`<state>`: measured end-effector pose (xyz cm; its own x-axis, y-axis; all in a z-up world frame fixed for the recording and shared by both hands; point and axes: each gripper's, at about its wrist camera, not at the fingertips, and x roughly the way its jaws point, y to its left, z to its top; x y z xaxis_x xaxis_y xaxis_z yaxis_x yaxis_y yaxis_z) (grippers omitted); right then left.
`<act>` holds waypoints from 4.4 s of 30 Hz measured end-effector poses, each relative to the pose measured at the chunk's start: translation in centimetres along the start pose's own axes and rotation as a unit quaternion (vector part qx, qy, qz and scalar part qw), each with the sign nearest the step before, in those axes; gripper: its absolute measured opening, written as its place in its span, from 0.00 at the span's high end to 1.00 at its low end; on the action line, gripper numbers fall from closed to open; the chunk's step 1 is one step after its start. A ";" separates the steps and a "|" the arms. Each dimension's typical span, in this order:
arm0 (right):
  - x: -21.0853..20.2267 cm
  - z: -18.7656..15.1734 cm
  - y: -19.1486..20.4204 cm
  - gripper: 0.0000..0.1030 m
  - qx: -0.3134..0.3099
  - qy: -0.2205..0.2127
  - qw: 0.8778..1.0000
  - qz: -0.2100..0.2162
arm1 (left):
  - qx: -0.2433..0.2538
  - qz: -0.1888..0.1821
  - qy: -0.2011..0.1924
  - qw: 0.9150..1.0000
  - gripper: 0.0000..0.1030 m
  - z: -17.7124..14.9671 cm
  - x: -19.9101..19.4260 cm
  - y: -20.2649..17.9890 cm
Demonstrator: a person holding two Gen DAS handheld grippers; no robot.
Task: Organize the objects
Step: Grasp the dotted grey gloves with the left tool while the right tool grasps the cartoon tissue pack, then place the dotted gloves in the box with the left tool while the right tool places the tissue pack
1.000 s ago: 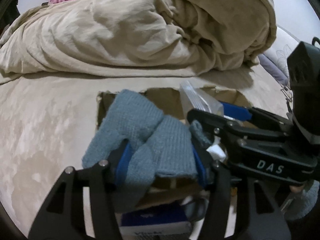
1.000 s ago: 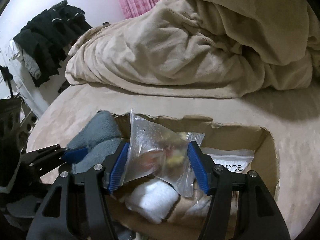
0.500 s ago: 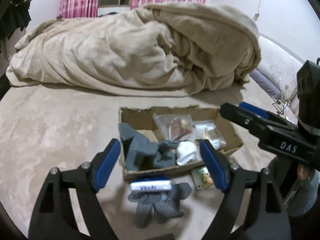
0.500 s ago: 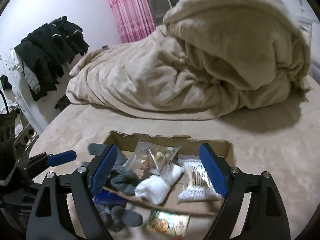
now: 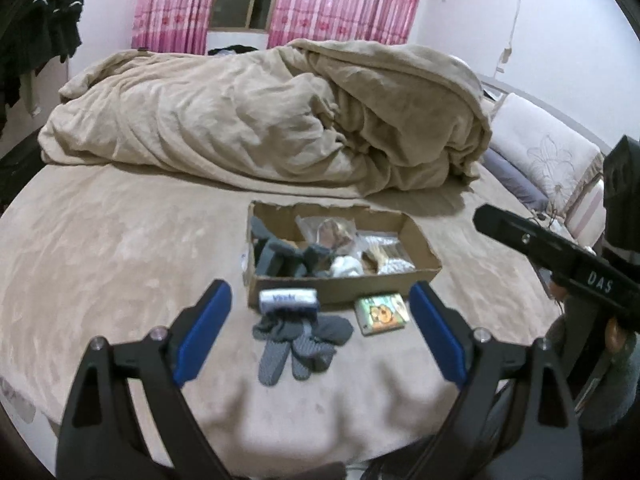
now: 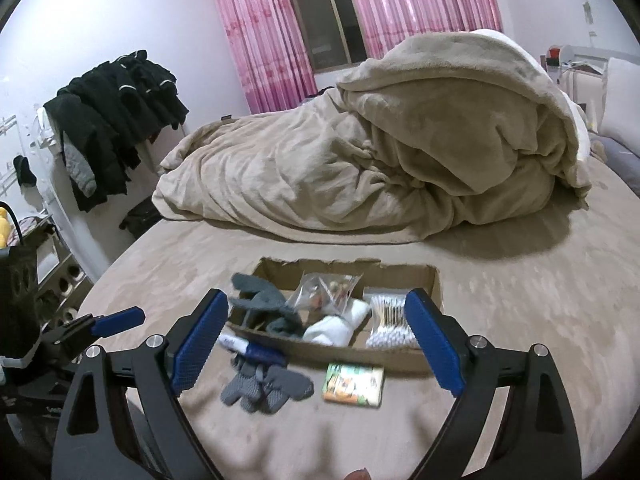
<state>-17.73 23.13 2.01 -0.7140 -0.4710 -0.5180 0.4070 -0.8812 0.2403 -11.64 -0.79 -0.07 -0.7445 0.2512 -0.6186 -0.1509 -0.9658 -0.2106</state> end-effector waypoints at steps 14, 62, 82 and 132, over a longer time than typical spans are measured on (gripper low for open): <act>0.5 -4.7 -0.9 0.11 0.009 0.045 0.999 -0.005 | -0.015 0.021 0.048 0.998 0.11 -4.5 2.3 0.8; 8.1 -8.7 -3.7 0.31 0.034 0.141 0.989 -0.020 | 0.037 0.007 0.067 0.997 0.59 -6.4 8.4 -1.0; -0.7 -2.7 -2.3 0.31 0.012 0.050 0.998 -0.018 | 0.035 -0.010 -0.008 0.999 0.59 -1.0 0.5 -3.0; 14.8 0.6 -7.6 0.12 0.036 0.084 0.996 -0.022 | 0.005 0.040 0.047 0.998 0.23 7.4 16.4 3.2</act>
<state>-31.73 22.88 -6.99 -0.6222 -0.4247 -0.6577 0.3317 -0.9039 0.2700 -29.16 -0.23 -5.26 -0.6898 0.1783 -0.7017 -0.1009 -0.9834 -0.1507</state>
